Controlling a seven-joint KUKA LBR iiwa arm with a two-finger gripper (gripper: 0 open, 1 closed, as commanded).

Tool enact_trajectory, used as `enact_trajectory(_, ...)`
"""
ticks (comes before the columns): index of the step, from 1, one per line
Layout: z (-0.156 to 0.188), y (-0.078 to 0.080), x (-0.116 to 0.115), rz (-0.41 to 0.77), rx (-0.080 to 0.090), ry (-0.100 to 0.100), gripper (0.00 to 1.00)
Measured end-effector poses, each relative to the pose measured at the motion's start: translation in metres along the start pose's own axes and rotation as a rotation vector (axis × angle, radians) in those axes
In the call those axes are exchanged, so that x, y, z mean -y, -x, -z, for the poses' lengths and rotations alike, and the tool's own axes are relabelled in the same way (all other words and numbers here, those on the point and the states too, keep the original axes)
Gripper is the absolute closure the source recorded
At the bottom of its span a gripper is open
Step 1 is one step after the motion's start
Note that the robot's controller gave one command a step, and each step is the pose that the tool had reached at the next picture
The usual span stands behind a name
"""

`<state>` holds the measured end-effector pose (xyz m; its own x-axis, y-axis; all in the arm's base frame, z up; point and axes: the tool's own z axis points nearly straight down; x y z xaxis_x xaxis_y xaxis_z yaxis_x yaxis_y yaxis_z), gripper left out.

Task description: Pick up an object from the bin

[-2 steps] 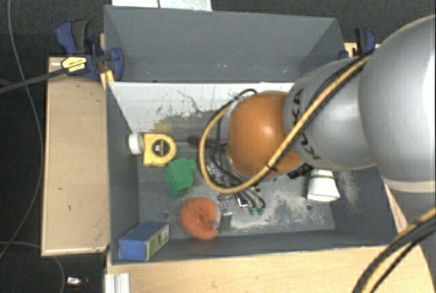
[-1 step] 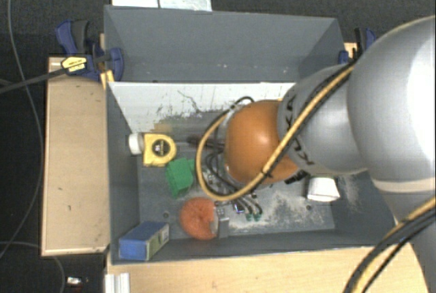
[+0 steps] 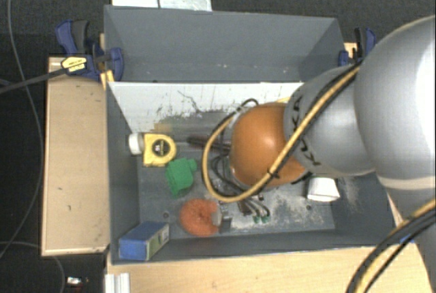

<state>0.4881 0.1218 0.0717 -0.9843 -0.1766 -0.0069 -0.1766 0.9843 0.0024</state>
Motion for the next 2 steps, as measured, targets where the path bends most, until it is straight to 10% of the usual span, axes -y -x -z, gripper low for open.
enact_trajectory(2,0.026,-0.002,0.036,0.098,0.002,0.000,1.00)
